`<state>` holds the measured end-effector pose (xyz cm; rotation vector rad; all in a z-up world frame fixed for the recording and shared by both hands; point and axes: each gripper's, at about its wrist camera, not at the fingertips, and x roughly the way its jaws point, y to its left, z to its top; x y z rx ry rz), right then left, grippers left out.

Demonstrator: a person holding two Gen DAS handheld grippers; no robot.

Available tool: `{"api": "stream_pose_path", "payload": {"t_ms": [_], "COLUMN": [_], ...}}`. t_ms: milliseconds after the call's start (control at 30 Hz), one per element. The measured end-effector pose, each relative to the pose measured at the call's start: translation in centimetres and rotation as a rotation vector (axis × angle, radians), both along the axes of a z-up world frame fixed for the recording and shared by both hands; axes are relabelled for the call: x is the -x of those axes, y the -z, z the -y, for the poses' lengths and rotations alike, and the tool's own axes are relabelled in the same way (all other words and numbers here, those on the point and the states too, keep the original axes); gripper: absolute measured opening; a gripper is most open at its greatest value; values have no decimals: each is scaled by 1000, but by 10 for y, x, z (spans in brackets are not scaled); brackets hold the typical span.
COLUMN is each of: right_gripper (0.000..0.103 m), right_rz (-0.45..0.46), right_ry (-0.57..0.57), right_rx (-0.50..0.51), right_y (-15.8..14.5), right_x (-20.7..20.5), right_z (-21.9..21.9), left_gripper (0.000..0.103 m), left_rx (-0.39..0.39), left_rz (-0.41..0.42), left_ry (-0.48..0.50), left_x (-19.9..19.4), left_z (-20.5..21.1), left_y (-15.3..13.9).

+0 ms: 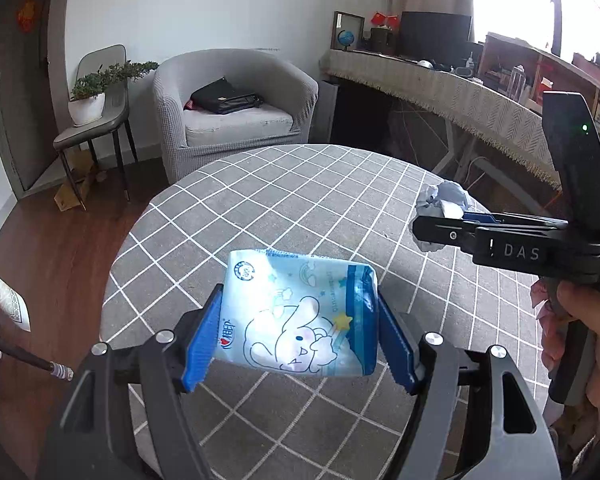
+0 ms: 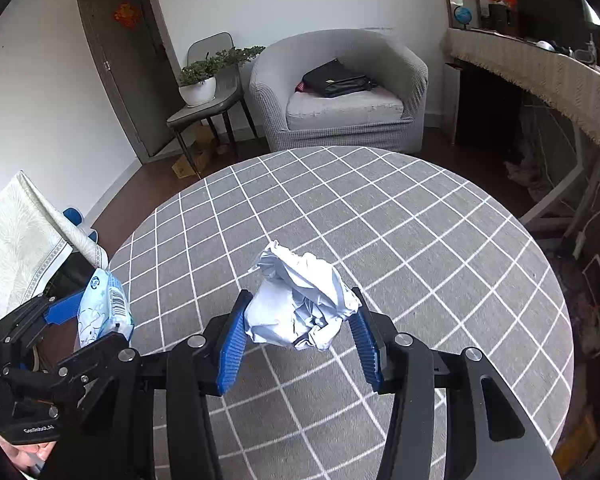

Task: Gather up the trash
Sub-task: 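Carry the wipes pack and paper ball over the teal bin with both tools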

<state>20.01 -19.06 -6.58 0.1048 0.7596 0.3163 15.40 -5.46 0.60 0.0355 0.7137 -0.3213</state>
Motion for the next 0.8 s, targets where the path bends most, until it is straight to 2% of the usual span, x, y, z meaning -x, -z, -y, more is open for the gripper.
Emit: {"api": "stream_pose_path", "payload": {"t_ms": [167, 300, 367, 467, 667, 800], "right_gripper": [49, 49, 49, 49, 49, 49], "right_rz": [12, 19, 18, 25, 44, 55], "right_ry": [-4, -25, -47, -74, -125, -186], "right_rx": [5, -47, -49, -10, 20, 68], "right_y": [0, 0, 1, 2, 0, 0], "right_x": [24, 37, 41, 48, 58, 69], "right_z": [-7, -22, -36, -59, -99, -136], "left_gripper": [73, 73, 73, 73, 73, 73], "left_rx": [30, 5, 19, -12, 38, 31], "left_rz": [48, 99, 89, 101, 69, 45], "left_ry": [-24, -53, -65, -94, -163, -208], "left_x": [19, 34, 36, 43, 48, 49], "left_z": [-11, -30, -44, -68, -125, -157], "left_y": [-2, -3, -4, -2, 12, 23]}}
